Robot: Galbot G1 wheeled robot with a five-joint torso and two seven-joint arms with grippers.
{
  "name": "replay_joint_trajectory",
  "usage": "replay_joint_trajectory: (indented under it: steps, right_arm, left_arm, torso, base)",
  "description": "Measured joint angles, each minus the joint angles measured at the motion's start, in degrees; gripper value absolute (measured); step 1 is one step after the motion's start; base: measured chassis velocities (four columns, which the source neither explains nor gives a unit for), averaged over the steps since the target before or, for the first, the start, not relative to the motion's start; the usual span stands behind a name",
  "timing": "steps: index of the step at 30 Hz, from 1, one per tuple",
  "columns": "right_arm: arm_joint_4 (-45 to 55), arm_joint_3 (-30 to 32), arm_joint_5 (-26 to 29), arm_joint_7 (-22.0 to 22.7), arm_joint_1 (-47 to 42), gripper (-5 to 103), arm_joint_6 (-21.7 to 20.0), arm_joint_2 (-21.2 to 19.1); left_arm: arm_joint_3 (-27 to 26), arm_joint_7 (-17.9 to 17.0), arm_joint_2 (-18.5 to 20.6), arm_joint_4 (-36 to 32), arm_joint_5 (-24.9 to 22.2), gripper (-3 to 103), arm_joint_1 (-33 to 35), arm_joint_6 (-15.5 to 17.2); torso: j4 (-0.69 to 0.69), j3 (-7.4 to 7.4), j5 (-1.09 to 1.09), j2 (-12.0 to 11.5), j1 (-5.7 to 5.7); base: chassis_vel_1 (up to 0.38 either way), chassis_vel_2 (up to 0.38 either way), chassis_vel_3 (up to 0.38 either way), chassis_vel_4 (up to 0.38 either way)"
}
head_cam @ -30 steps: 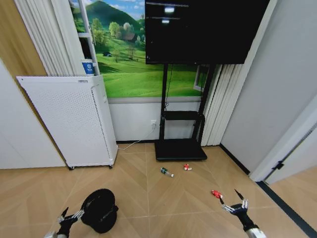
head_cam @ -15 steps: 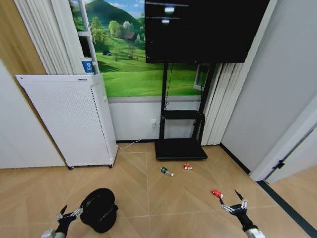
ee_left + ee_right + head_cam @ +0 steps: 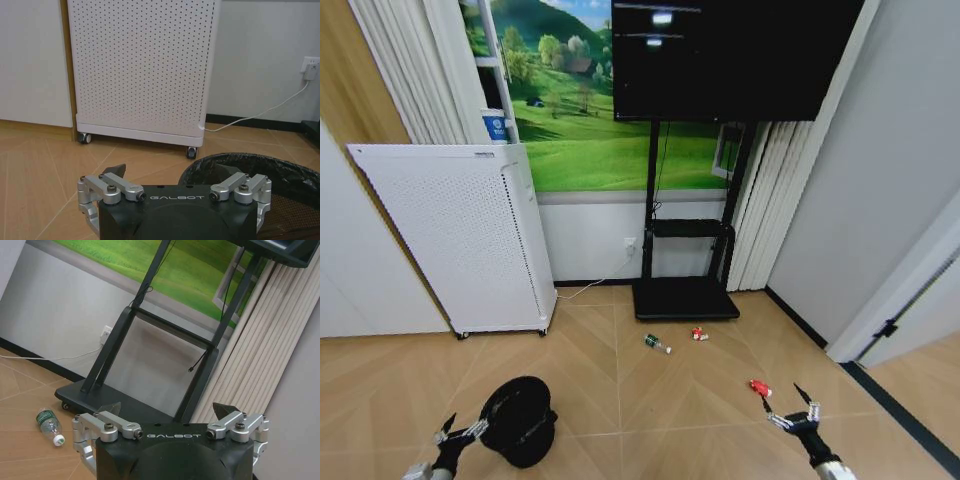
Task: Pick up the trash bin and place the garbage on the floor into it.
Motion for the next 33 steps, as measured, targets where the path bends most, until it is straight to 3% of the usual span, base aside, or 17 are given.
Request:
replay_joint_trajectory:
  steps: [10, 19, 33]
  right_arm:
    - [0.41, 0.4, -0.22, -0.43, -0.79, 100, 0.01, 0.34]
    - [2.31, 0.87, 1.9, -3.69, -1.72, 100, 0.03, -1.29]
    - [1.93, 0.75, 2.64, -3.29, -1.37, 100, 0.05, -1.31]
  left_arm:
    - [-0.13, 0.02, -0.02, -0.11, 0.01, 100, 0.19, -0.01]
    - [0.11, 0.11, -0.14, -0.26, 0.06, 100, 0.22, -0.04]
    - [0.14, 0.28, -0.15, -0.81, -0.14, 100, 0.25, -0.47]
  torso:
    - [0.0, -1.58, 0.0, -2.29, -0.7]
    - [0.0, -3.13, -0.01, -4.51, -1.39]
    - [0.0, -5.37, 0.05, -7.64, -2.31]
  base:
    - [0.0, 0.0, 0.0, 0.0]
    - [0.0, 0.0, 0.0, 0.0]
    - [0.0, 0.0, 0.0, 0.0]
